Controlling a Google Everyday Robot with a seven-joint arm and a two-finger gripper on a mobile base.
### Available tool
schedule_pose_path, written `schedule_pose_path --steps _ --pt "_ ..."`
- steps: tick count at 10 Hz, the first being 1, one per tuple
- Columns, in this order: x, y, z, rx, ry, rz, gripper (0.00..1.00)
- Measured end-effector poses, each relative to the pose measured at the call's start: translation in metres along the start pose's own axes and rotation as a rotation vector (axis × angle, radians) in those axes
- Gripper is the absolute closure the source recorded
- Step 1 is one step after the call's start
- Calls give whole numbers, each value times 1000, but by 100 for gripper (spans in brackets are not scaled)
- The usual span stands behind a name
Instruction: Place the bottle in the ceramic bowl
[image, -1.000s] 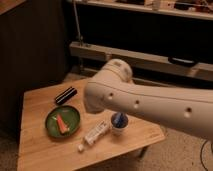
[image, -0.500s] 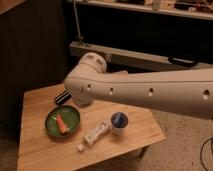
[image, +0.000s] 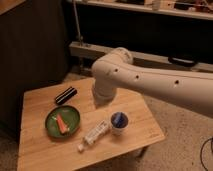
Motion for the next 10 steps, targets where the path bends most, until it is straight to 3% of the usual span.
schedule_pose_path --steps 2,4,6,8,10 --pt "-4 -17 24 42 26 -21 20" --pt "0 -28 54 76 21 -37 20" --pt "9 -41 94 130 15 -67 20" --pt "15 -57 128 170 35 -81 20" --pt "23 -67 146 180 70 -102 20"
